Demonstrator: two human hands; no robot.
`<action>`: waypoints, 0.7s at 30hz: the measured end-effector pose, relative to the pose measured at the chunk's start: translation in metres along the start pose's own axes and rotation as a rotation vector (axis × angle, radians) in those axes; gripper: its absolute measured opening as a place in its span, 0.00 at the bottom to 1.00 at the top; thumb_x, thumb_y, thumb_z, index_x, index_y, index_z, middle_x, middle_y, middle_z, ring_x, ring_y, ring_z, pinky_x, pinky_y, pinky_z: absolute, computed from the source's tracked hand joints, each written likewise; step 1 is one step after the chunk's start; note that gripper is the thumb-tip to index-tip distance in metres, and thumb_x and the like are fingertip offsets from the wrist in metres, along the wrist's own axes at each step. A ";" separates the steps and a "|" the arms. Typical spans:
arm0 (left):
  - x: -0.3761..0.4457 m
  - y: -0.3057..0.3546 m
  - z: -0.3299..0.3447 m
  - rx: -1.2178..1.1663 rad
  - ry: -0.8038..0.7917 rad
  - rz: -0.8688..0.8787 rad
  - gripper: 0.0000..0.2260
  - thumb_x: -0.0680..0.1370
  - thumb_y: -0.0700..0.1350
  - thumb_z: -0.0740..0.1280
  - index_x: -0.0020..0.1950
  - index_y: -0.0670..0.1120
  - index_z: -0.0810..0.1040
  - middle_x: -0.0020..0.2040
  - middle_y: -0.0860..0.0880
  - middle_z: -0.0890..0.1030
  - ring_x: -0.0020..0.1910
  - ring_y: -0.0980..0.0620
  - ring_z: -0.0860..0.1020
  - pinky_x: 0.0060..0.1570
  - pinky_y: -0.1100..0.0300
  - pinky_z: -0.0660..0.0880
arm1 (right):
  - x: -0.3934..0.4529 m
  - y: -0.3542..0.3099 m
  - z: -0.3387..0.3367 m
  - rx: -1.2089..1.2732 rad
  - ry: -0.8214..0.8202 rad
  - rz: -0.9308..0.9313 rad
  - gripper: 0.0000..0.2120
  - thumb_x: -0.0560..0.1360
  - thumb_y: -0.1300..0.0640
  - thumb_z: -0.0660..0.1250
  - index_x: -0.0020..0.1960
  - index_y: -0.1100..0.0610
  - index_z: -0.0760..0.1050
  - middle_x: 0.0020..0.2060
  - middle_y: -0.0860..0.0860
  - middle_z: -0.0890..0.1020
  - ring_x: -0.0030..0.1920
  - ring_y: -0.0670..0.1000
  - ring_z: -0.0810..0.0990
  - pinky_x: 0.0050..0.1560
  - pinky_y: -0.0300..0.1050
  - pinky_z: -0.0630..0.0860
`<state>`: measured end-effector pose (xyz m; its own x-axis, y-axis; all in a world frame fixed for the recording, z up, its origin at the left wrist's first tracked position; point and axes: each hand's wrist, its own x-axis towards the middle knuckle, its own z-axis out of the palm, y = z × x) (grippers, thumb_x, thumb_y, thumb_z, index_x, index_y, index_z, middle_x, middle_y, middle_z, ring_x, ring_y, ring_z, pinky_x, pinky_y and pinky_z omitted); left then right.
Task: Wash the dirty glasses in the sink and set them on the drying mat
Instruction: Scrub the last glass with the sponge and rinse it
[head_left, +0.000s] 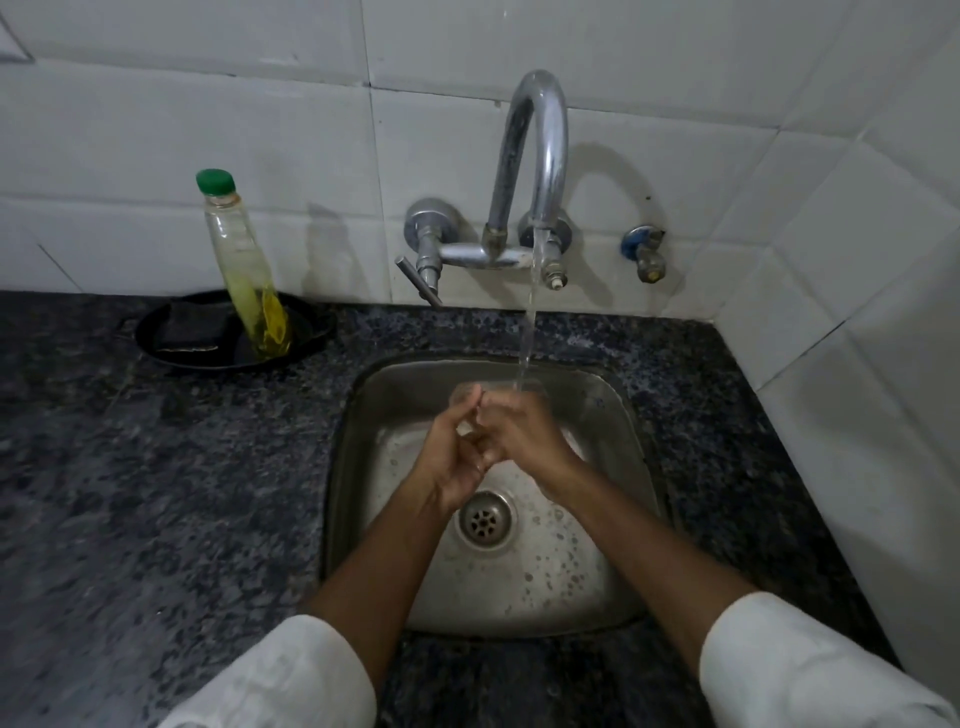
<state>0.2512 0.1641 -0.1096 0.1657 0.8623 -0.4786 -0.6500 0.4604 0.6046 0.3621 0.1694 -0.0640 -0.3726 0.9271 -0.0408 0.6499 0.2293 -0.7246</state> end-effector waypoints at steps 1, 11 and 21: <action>0.000 0.001 -0.001 -0.002 0.024 -0.001 0.14 0.75 0.53 0.70 0.44 0.43 0.86 0.46 0.41 0.84 0.44 0.46 0.84 0.47 0.53 0.81 | 0.000 0.000 -0.001 -0.094 -0.044 -0.083 0.13 0.76 0.54 0.60 0.53 0.57 0.80 0.46 0.57 0.82 0.47 0.56 0.82 0.40 0.51 0.73; -0.004 -0.003 0.002 -0.135 -0.029 0.057 0.17 0.80 0.51 0.63 0.41 0.42 0.85 0.39 0.44 0.85 0.37 0.50 0.83 0.39 0.57 0.81 | -0.003 0.003 0.004 0.346 0.020 0.096 0.13 0.76 0.53 0.62 0.43 0.61 0.79 0.39 0.62 0.83 0.39 0.53 0.82 0.35 0.46 0.78; -0.009 -0.014 0.020 0.903 0.382 0.593 0.29 0.58 0.50 0.83 0.56 0.52 0.79 0.48 0.57 0.83 0.46 0.60 0.81 0.49 0.63 0.78 | -0.013 0.016 0.024 1.363 0.338 0.876 0.09 0.73 0.52 0.62 0.39 0.54 0.78 0.31 0.52 0.77 0.32 0.49 0.74 0.36 0.42 0.72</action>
<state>0.2735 0.1544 -0.1010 -0.3253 0.9450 -0.0346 0.2444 0.1194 0.9623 0.3612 0.1536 -0.0915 0.0403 0.6865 -0.7260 -0.5181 -0.6069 -0.6027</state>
